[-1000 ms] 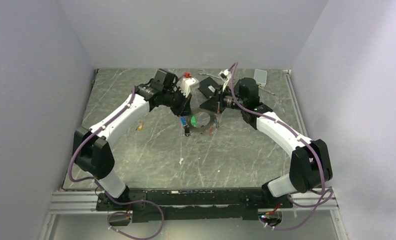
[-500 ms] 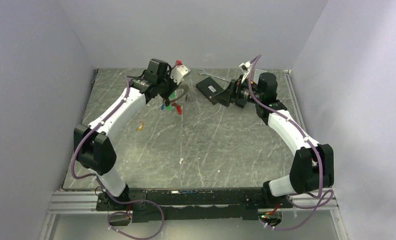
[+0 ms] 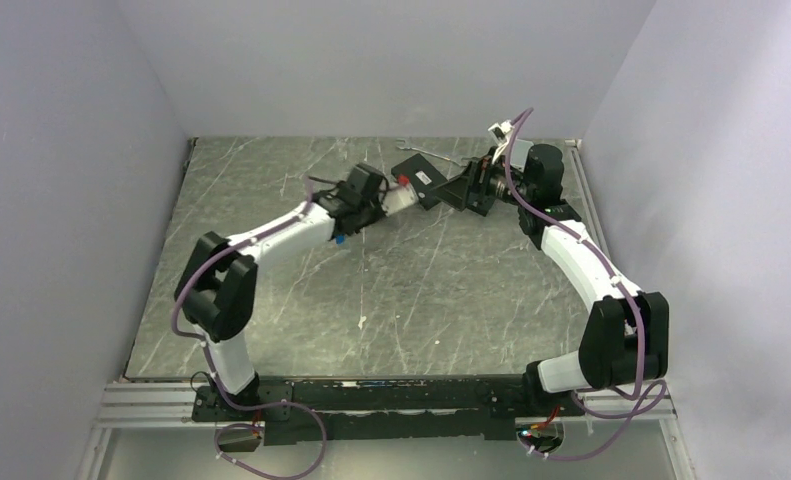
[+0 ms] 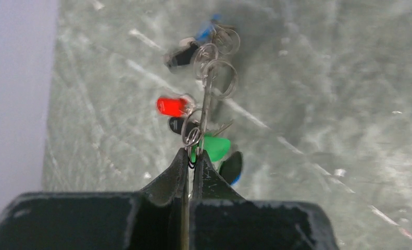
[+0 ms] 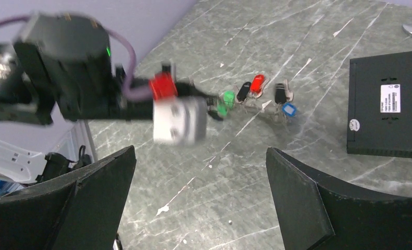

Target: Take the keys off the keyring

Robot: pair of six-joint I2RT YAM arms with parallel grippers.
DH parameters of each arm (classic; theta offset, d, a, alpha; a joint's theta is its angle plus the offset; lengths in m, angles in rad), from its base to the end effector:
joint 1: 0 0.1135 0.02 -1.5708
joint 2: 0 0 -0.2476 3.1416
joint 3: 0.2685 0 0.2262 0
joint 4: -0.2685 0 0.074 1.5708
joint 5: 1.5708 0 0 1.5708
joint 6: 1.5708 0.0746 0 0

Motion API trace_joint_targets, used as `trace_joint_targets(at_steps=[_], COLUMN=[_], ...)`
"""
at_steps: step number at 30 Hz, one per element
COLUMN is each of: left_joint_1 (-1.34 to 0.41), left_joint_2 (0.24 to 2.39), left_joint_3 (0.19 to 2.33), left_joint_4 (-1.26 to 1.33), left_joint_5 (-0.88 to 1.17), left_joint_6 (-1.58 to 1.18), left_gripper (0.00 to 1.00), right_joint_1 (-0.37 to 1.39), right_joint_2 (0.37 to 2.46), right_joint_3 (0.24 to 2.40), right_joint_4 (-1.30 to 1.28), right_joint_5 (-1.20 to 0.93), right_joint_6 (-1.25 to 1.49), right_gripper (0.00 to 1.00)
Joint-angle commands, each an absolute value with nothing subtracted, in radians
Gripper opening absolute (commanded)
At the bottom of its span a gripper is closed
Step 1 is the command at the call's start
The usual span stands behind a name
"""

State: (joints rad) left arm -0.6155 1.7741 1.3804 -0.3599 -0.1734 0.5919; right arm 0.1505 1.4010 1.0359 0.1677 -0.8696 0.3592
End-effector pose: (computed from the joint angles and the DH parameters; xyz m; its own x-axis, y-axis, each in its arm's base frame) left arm 0.3356 -0.2216 0.2268 -0.2036 0.8171 -0.5393 0.6984 0.5073 0.5048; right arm 0.3109 0.1048 0.3118 -0.4759 0.1572 -0.8653 -0.7159 0.5023 0.4850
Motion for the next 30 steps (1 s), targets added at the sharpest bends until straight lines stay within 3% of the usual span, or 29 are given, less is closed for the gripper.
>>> trace_joint_targets(at_steps=[1,18,21,27,30], left_joint_1=[-0.712,-0.831,-0.838,-0.830,-0.803], left_joint_2=[1.790,1.845,1.840,1.787,1.770], left_joint_3=[1.360,1.396,1.398,1.411,1.444], left_joint_4=[-0.336,-0.612,-0.640,-0.713,-0.759], left_joint_5=[-0.234,0.070,0.128,0.271,0.362], left_joint_6=[0.592,0.396,0.406,0.422,0.407], left_gripper=[0.00,0.00,0.13,0.57,0.68], right_joint_1=[0.134,0.121,0.120,0.119,0.119], right_joint_2=[1.355,1.359,1.363,1.362,1.365], right_joint_3=[1.035,1.017,1.017,1.014,1.013], right_joint_4=[0.206,0.220,0.220,0.223,0.224], right_joint_5=[-0.881,-0.895,-0.897,-0.903,-0.907], right_joint_6=[0.342,0.350,0.351,0.350,0.351], right_gripper=[1.00,1.00,1.00,1.00,1.00])
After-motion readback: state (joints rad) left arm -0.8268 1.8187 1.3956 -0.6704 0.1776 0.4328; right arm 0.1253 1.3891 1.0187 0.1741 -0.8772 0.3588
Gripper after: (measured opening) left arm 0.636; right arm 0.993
